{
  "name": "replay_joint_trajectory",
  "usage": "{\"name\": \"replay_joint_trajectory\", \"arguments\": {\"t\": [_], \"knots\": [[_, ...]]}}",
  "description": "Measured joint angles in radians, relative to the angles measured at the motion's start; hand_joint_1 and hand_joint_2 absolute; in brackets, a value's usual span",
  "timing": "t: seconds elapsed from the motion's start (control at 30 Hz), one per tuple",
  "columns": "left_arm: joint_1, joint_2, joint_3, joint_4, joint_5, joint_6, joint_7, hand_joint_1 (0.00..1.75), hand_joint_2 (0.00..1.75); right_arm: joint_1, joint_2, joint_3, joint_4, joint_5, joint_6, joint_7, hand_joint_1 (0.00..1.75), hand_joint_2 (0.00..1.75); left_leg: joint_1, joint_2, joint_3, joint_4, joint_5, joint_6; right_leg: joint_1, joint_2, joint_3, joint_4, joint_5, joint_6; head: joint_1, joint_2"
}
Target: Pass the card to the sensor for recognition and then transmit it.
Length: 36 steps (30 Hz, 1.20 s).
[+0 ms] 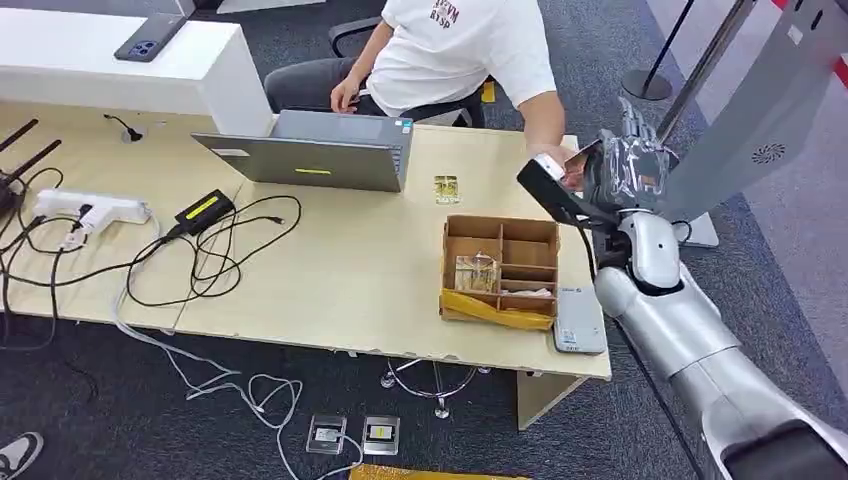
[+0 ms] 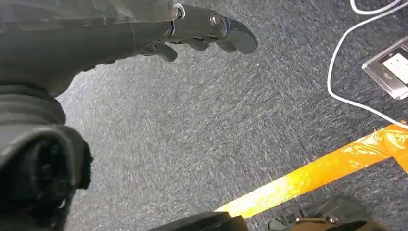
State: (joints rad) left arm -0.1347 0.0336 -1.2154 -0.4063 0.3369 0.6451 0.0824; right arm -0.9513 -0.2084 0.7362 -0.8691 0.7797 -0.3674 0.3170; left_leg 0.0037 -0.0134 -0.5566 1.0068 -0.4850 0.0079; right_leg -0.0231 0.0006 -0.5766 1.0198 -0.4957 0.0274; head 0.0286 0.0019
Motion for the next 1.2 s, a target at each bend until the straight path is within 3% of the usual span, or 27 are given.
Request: {"name": "replay_joint_trajectory", "arguments": {"t": [0.33, 0.37, 0.4, 0.67, 0.83, 1.03, 1.2], "knots": [[-0.011, 0.005, -0.006, 0.000, -0.005, -0.015, 0.012, 0.00, 0.00, -0.100, 0.068, 0.063, 0.123, 0.027, 0.025, 0.005, 1.75, 1.75, 0.001, 0.000, 0.000, 0.000, 0.000, 0.000, 0.001, 0.000, 0.000, 0.000, 0.000, 0.000, 0.000, 0.000], [-0.011, 0.006, -0.006, 0.000, -0.005, -0.016, 0.012, 0.00, 0.00, -0.102, 0.071, 0.068, 0.131, 0.027, 0.026, 0.005, 1.57, 1.75, 0.001, 0.000, 0.000, 0.000, 0.000, 0.000, 0.001, 0.000, 0.000, 0.000, 0.000, 0.000, 0.000, 0.000], [-0.011, 0.006, -0.007, 0.000, -0.005, -0.016, 0.012, 0.00, 0.00, -0.103, 0.074, 0.075, 0.140, 0.022, 0.028, 0.005, 0.03, 1.75, 0.001, 0.000, 0.000, 0.000, 0.000, 0.000, 0.001, 0.000, 0.000, 0.000, 0.000, 0.000, 0.000, 0.000], [-0.010, 0.010, -0.007, 0.000, -0.002, -0.018, 0.012, 0.00, 0.00, -0.102, 0.086, 0.107, 0.200, 0.003, 0.014, 0.015, 0.00, 1.75, 0.001, 0.000, 0.000, 0.000, 0.000, 0.000, 0.001, 0.000, 0.000, 0.000, 0.000, 0.000, 0.000, 0.000], [-0.009, 0.010, -0.007, 0.000, -0.001, -0.016, 0.012, 0.00, 0.00, -0.101, 0.084, 0.118, 0.213, 0.010, -0.030, 0.011, 0.00, 1.75, 0.001, 0.000, 0.000, 0.000, 0.000, 0.000, 0.001, 0.000, -0.001, 0.000, 0.000, 0.000, 0.000, 0.000], [-0.002, 0.013, -0.007, 0.000, 0.010, -0.004, 0.002, 0.00, 0.00, -0.089, 0.041, 0.123, 0.187, -0.001, -0.124, 0.035, 0.00, 1.75, 0.001, 0.000, 0.000, 0.000, 0.000, 0.000, 0.001, 0.000, -0.001, -0.001, 0.000, 0.000, 0.000, 0.000], [0.011, 0.013, -0.007, 0.000, 0.041, 0.019, -0.015, 0.00, 0.00, -0.002, -0.052, 0.074, 0.049, 0.078, -0.254, 0.121, 0.00, 1.75, 0.000, 0.000, 0.002, 0.001, 0.000, 0.000, 0.001, 0.000, 0.001, -0.002, 0.000, 0.000, 0.000, 0.000]]}}
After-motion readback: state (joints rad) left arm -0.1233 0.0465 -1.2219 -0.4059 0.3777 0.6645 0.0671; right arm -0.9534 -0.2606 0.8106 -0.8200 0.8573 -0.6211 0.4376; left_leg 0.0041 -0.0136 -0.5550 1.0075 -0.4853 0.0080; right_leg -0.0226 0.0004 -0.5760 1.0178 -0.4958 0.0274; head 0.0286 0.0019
